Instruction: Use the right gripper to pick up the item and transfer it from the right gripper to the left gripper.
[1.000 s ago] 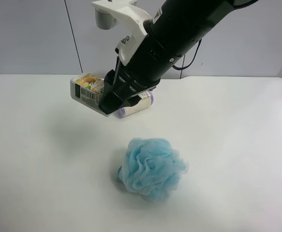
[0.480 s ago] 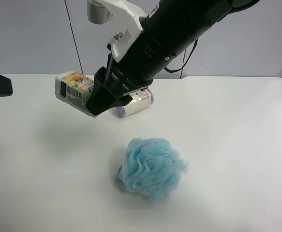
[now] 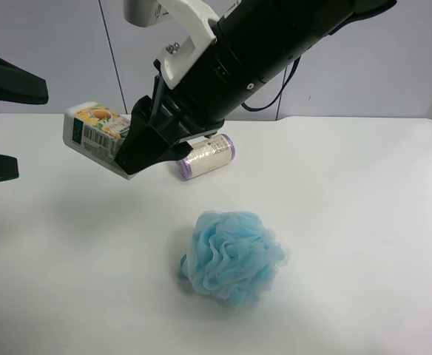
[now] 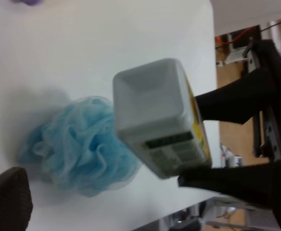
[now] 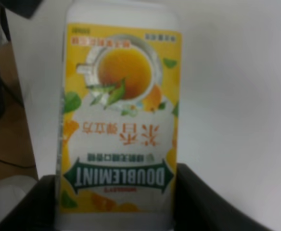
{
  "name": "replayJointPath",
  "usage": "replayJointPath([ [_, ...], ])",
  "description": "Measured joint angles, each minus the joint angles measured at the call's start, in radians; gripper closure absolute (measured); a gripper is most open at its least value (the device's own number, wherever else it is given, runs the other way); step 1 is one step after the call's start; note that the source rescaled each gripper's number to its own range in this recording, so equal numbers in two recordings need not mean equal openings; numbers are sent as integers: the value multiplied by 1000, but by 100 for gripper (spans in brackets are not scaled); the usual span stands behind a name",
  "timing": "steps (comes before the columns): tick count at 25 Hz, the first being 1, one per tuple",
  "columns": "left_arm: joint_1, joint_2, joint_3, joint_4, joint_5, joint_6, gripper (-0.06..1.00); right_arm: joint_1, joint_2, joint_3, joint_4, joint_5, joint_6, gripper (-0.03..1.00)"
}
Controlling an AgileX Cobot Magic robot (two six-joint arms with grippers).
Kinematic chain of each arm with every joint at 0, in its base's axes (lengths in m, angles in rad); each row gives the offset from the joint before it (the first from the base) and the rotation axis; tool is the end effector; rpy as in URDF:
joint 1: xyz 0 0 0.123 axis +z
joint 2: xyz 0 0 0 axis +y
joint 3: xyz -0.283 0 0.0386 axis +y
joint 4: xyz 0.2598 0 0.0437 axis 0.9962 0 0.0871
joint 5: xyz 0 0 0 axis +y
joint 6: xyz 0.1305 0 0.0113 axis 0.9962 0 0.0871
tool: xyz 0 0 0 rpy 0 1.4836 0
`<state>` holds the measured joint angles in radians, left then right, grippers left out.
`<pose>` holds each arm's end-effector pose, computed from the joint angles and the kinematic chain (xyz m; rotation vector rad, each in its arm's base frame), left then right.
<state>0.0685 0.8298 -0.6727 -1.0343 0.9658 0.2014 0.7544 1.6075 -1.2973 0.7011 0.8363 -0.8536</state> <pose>0.1772 -0.0807 0.3002 -0.2871 2.2599 -1.1505 0.2330 0.3051 0.2748 -1.4809 2.0242 0.7958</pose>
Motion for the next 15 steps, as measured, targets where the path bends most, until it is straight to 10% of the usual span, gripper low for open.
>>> replayJointPath([
  [15, 0, 91, 0, -135, -43, 63, -6, 0, 0, 0, 148, -85, -79, 97],
])
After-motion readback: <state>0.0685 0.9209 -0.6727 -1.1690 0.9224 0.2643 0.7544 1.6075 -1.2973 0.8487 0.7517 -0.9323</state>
